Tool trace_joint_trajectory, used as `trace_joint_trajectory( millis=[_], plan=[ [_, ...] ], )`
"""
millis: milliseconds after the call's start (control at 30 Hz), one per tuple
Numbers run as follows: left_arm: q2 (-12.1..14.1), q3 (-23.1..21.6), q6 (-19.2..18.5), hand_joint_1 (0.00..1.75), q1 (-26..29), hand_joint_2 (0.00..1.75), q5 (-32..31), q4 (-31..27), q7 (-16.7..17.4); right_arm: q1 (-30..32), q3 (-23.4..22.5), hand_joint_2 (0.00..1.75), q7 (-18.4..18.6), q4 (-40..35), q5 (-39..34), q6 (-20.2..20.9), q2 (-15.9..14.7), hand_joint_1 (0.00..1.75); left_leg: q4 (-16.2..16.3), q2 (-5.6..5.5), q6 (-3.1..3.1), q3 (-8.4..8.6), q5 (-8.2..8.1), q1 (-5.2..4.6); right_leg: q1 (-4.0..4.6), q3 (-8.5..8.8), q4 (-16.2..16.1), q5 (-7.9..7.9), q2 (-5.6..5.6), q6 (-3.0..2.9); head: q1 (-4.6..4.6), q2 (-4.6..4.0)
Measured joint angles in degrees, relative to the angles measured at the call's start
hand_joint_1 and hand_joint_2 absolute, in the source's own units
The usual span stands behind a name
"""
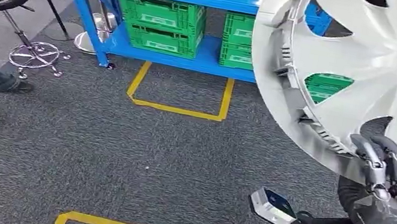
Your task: Take the parts from the cabinet and place them on the table.
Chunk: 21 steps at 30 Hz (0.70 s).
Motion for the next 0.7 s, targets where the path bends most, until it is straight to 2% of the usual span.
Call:
trace_joint_trajectory(
  millis=[67, 100, 133, 233, 267, 300, 333, 367, 400, 467, 667, 700],
  plan=[
    [0.0, 0.0, 0.0, 0.0, 0.01, 1.75, -0.18, 0.0, 0.35, 0.0, 0.09, 1.75, 0.55, 0.11, 0.02, -0.02, -0.2, 1.75, -9.78, 0.0, 0.56, 4.79, 5.13, 0.0, 0.01, 0.22, 0.01, 0.02, 0.09, 0.04, 0.0, 0.0],
    [0.0, 0.0, 0.0, 0.0, 0.06, 1.75, -0.22, 0.0, 0.42, -0.04, 0.13, 1.75, 0.83, 0.11, 0.02, -0.02, -0.22, 1.75, -12.45, -0.1, 0.8, 6.1, 4.95, -0.1, 0.08, 0.09, -0.01, 0.14, 0.09, 0.21, 0.07, 0.0],
    [0.0, 0.0, 0.04, 0.0, 0.09, 1.75, -0.24, 0.0, 0.42, -0.1, 0.22, 1.75, 1.07, 0.17, 0.02, -0.02, -0.29, 1.75, -13.43, -0.08, 1.0, 6.09, 5.25, -0.28, 0.38, -0.3, 0.29, 0.25, 0.16, 0.43, 0.04, 0.0],
    [-0.04, 0.0, 0.11, 0.0, 0.11, 1.75, -0.57, 0.0, 0.42, -0.05, 0.68, 1.75, 2.08, 0.26, 0.02, -0.02, -0.46, 1.75, -14.26, -0.09, 1.79, 5.63, 4.69, -0.21, 0.42, -1.15, 0.23, 0.89, -0.13, 1.36, 0.13, 0.0],
    [-0.26, -0.02, 0.2, 0.0, 0.1, 1.75, -0.59, 0.0, 0.42, -0.03, 0.94, 1.75, 2.47, 0.28, 0.02, -0.02, -0.65, 1.75, -15.09, -0.04, 2.33, 5.86, 5.19, 0.35, 0.47, -1.56, 0.5, 0.39, -0.12, 1.48, 0.04, 0.0],
    [-0.28, -0.02, 0.24, 0.0, 0.1, 1.75, -0.64, 0.0, 0.42, 0.04, 1.16, 1.75, 2.89, 0.39, 0.02, -0.02, -0.88, 1.75, -15.06, -0.05, 2.36, 5.74, 5.22, 0.07, 0.43, -2.19, 1.42, -0.6, 0.03, 1.74, 0.2, 0.0],
    [-0.33, -0.02, 0.33, 0.0, 0.09, 1.75, -0.72, 0.0, 0.39, -0.03, 1.51, 1.75, 3.41, 0.44, 0.02, -0.02, -1.12, 1.75, -14.79, -0.25, 1.73, 5.58, 4.94, -0.17, 0.51, -1.06, 0.49, 1.03, 0.06, -0.59, 0.59, 0.0],
    [-0.46, -0.04, 0.44, 0.0, 0.1, 1.75, -0.74, 0.0, 0.37, -0.13, 1.96, 1.75, 3.93, 0.52, 0.04, 0.0, -1.29, 1.75, -14.58, -0.21, 1.73, 5.38, 4.98, -0.34, 0.46, -0.99, 0.3, 0.07, 0.11, -1.15, 0.48, 0.0],
    [-0.46, -0.04, 0.44, 0.0, 0.08, 1.75, -0.81, 0.0, 0.31, -0.13, 2.23, 1.75, 4.37, 0.57, 0.02, -0.02, -1.44, 1.75, -14.46, -0.23, 1.84, 5.34, 5.04, -0.39, 0.42, -0.98, 0.01, 1.01, 0.14, -0.54, 0.59, 0.0],
    [-0.48, -0.04, 0.52, 0.0, 0.09, 1.75, -0.81, 0.0, 0.31, -0.08, 2.58, 1.75, 5.11, 0.63, 0.0, -0.02, -1.84, 1.75, -14.44, -0.21, 1.96, 5.24, 5.12, -0.41, 0.32, -0.94, -0.18, 1.06, 0.17, 0.02, 0.59, 0.0],
    [-0.46, -0.04, 0.57, 0.0, 0.08, 1.75, -0.81, 0.0, 0.29, -0.05, 3.47, 1.75, 5.66, 0.63, 0.0, -0.02, -2.45, 1.75, -14.34, -0.19, 2.18, 5.11, 5.25, -0.48, 0.26, -0.96, -0.5, 1.43, 0.15, 0.66, 0.55, 0.0],
    [-0.37, -0.04, 0.57, 0.0, 0.07, 1.75, -0.81, 0.0, 0.29, -0.03, 3.58, 1.75, 5.73, 0.63, 0.0, -0.02, -2.49, 1.75, -13.82, -0.21, 2.66, 4.92, 5.25, -0.83, -0.11, -0.84, -1.08, 1.94, 0.08, 1.65, 0.52, 0.0]
  ],
)
